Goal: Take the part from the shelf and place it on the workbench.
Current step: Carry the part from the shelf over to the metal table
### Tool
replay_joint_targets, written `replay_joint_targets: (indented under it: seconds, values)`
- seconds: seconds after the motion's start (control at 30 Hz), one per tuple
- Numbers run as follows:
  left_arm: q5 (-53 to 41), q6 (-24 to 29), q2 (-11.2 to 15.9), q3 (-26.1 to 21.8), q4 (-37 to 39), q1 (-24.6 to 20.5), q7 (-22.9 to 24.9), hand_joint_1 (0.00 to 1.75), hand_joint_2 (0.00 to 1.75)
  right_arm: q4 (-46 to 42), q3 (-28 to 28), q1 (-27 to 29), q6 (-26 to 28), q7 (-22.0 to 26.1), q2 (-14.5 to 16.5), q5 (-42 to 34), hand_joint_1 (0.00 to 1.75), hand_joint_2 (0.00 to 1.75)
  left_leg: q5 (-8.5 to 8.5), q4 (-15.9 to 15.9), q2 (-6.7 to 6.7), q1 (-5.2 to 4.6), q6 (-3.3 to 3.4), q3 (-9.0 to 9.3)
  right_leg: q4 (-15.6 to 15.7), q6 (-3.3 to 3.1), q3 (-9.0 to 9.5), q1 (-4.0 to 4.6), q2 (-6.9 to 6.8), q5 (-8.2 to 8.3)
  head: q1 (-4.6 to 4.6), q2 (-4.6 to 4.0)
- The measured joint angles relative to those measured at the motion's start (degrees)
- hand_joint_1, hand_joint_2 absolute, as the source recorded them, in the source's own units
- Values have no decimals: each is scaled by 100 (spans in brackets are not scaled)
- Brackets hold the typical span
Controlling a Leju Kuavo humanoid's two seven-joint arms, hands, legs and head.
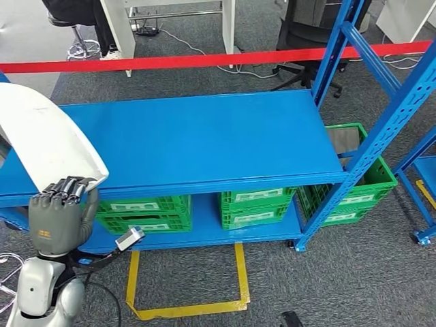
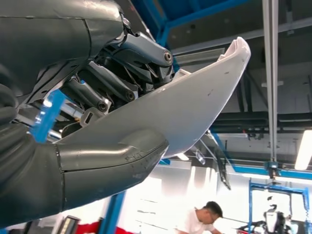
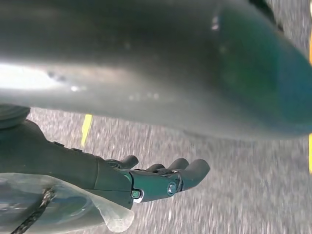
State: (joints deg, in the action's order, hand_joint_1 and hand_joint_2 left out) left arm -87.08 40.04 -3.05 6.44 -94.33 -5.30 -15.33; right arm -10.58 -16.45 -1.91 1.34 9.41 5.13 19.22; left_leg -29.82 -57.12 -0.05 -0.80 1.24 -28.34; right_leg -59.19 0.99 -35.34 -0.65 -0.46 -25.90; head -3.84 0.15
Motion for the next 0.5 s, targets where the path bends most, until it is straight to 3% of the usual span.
replay_joint_targets:
  seconds: [0.07, 0.1, 0.17, 0.2, 0.23, 0.27, 0.33, 0.4, 0.47, 0.5]
  values:
    - [1, 0, 22, 16, 4, -3, 36, 175, 175, 2, -1, 3, 1, -3, 10, 9, 0, 0, 143, 104, 22, 29, 44, -53, -99, 59, -76, 3, 16, -174, -13, 0]
    - [1, 0, 32, 33, 7, 0, 62, 175, 175, 2, -1, 5, 3, -5, 10, 17, 0, 0, 210, 140, 33, 46, 58, -102, -299, 81, -151, 3, 26, -393, -32, 0]
    - [1, 0, 64, 68, 11, 29, 146, 175, 175, 2, -1, 4, 5, -14, 10, 43, 0, 0, 311, 131, 37, 41, 75, -246, -955, 119, -333, 0, 36, -874, -62, 0]
    - [-8, 0, 90, 78, 12, 60, 208, 175, 175, 2, -1, 3, 9, -21, 10, 69, 0, 0, 360, 117, 38, 39, 70, -324, -1264, 134, -388, -3, 36, -989, -69, 0]
    - [-14, 1, 131, 82, 7, 112, 273, 175, 175, 2, -1, 3, 28, -34, 11, 107, 0, 0, 405, 98, 40, 39, 61, -401, -1438, 149, -377, -6, 35, -970, -70, 0]
    - [0, 1, 189, 70, -23, 198, 330, 175, 175, 2, -1, 3, 73, -50, 24, 160, 0, 0, 444, 72, 43, 44, 45, -475, -1426, 160, -277, -9, 35, -837, -73, 0]
    - [151, 4, 314, -46, -189, 487, 266, 175, 175, 2, 7, 0, 218, -85, 94, 289, 0, 0, 499, -5, 54, 55, -2, -616, -828, 176, 193, -25, 42, -545, -77, 0]
    - [471, 8, 375, -326, -416, 789, -166, 175, 175, 3, 17, -3, 338, -101, 192, 409, 0, 0, 550, -93, 60, 48, -59, -725, -89, 149, 695, -21, 81, -569, -85, 0]
    - [885, 12, 319, -786, -564, 981, -983, 175, 175, 5, 27, -10, 380, -109, 276, 496, 0, 0, 633, -125, 53, 44, -119, -779, 174, 82, 853, 6, 110, -668, -95, 0]
    - [1093, 15, 257, -1076, -602, 1048, -1457, 175, 175, 7, 35, -20, 388, -119, 321, 532, 0, 0, 668, -122, 45, 51, -152, -793, 183, 37, 815, 6, 105, -651, -100, 0]
